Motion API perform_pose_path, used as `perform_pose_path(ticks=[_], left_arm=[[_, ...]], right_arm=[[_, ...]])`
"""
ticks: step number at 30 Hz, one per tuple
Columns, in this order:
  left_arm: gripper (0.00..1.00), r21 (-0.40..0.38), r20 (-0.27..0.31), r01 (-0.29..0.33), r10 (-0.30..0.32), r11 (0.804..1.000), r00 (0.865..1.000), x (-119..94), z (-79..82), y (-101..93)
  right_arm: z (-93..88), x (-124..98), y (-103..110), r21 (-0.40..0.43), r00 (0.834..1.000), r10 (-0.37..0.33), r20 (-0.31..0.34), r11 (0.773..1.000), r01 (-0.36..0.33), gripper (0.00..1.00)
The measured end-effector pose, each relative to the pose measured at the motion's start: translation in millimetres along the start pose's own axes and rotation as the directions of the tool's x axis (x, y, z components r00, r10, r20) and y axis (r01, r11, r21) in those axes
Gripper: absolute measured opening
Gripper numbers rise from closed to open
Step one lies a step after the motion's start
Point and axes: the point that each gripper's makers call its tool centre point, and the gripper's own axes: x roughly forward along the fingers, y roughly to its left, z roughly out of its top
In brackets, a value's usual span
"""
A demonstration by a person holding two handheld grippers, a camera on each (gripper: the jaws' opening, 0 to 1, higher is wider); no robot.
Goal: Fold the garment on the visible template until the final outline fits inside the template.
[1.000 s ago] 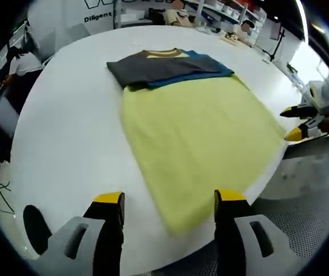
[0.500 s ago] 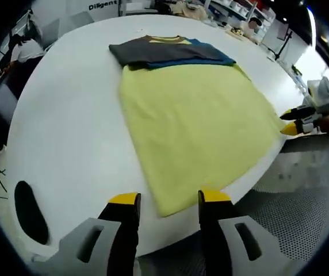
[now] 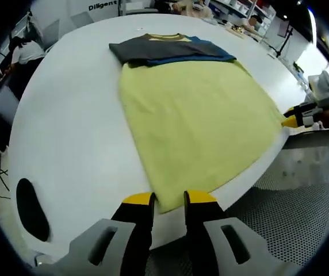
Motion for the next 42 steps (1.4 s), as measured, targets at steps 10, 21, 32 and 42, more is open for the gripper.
perform_pose_path(ticks=[10,21,32,42], left_arm=[[0.09,0.031,0.004,0.013,-0.013,0.999,1.000,0.4,-0.6,0.0],[0.03,0.018,0.004,0.044,-0.044,0.999,0.999,0.0,-3.2,-3.5],[0.03,0.064,-0.068,0.089,-0.085,0.994,0.994,-3.8,-15.8,-13.6],[0.03,0.067,-0.096,0.128,-0.122,0.989,0.988,-6.8,-25.1,-18.0]], right_arm=[[-0.3,-0.1,-1.7,0.018,1.000,0.005,0.000,1.000,-0.005,0.00],[-0.9,-1.9,0.1,-0.056,1.000,0.007,-0.004,0.998,-0.008,0.00],[-9.8,-11.1,0.6,-0.107,0.998,-0.006,-0.057,0.994,0.000,0.00],[-18.6,-13.9,2.5,-0.131,0.996,0.002,-0.094,0.991,-0.015,0.00]])
